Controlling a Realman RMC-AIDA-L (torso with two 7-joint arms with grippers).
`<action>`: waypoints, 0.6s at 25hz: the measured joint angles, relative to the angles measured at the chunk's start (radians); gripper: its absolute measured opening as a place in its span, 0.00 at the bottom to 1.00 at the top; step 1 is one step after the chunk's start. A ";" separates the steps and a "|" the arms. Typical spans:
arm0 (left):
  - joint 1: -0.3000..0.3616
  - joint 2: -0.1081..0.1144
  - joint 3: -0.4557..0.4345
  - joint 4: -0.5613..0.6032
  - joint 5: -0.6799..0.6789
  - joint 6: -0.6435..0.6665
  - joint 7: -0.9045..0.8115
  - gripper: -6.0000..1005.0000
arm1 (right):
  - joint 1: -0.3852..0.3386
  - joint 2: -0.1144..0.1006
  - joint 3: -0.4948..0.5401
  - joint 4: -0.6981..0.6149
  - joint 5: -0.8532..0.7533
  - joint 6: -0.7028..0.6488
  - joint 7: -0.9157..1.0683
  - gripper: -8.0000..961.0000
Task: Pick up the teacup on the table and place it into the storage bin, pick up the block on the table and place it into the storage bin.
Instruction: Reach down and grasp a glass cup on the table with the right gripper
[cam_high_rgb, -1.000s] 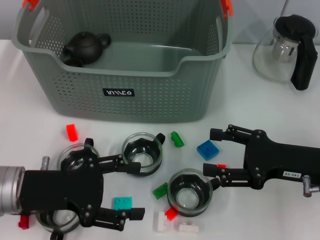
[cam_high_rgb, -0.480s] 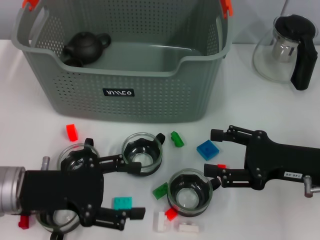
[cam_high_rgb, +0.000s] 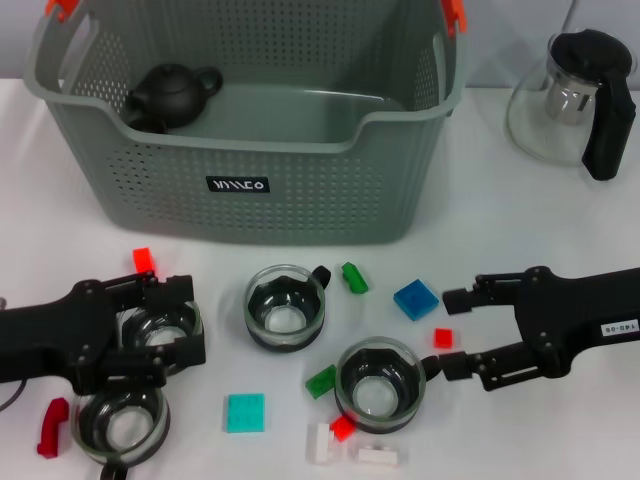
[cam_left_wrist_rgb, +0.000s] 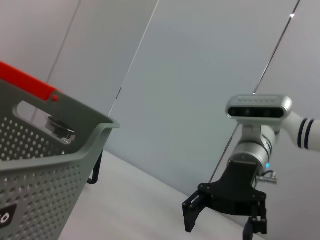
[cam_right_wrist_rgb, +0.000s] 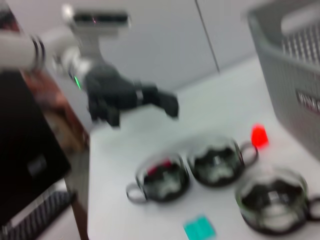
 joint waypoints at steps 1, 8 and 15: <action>0.002 0.003 0.000 -0.005 0.000 0.000 0.001 0.88 | 0.013 -0.001 -0.011 -0.042 -0.039 -0.006 0.041 0.95; -0.009 -0.001 0.032 -0.004 0.009 -0.008 0.023 0.88 | 0.148 0.005 -0.045 -0.162 -0.260 -0.083 0.188 0.95; -0.017 0.000 0.026 -0.007 0.004 -0.032 0.024 0.88 | 0.243 0.010 -0.106 -0.194 -0.366 -0.054 0.224 0.94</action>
